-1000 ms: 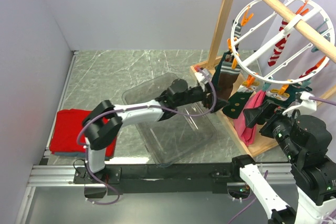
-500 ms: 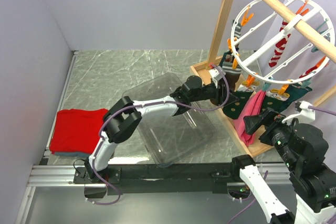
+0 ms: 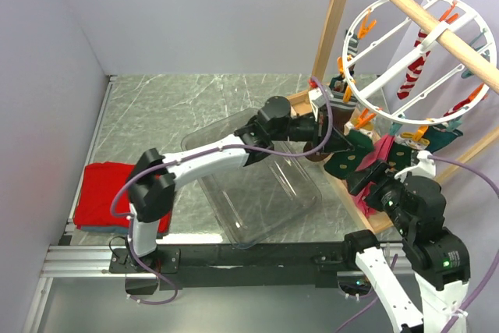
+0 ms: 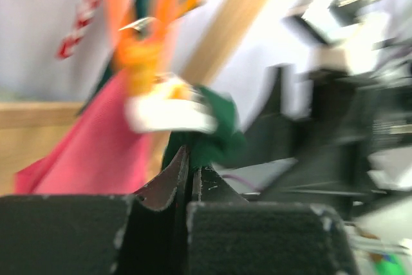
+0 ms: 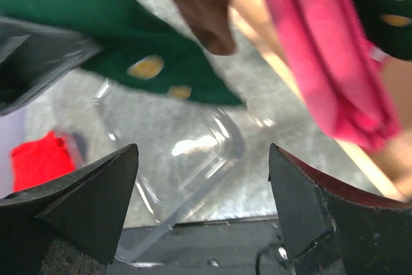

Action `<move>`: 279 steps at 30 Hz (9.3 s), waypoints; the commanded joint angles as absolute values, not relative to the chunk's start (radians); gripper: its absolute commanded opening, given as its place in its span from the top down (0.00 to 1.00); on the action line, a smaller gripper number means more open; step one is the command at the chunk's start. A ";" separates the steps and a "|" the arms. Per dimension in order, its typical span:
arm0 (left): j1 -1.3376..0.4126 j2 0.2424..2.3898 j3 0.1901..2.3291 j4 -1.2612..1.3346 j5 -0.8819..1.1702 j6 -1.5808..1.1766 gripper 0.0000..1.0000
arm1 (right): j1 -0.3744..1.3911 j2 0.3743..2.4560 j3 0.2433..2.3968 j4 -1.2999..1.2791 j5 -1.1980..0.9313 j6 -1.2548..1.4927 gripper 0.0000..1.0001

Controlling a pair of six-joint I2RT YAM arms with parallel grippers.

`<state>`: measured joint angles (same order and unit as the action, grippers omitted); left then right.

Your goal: Remove the socks clipped to the hanger

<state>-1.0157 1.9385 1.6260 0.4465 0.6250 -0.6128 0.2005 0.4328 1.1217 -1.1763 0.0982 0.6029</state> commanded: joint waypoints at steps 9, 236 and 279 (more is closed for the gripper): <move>-1.020 1.885 1.615 0.621 0.836 -0.988 0.99 | 0.206 0.226 0.893 -0.789 -0.113 0.539 0.09; -0.888 1.838 1.557 0.552 0.718 -0.814 0.99 | 0.956 0.331 0.914 -0.942 0.678 0.904 0.18; -0.986 1.810 1.868 0.146 0.397 -0.537 0.22 | 0.956 0.199 0.781 -0.756 0.497 0.753 1.00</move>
<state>-0.9859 1.7618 1.8111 0.1585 0.4217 -0.5602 0.9512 0.2188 0.7643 -0.7498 0.5121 0.7635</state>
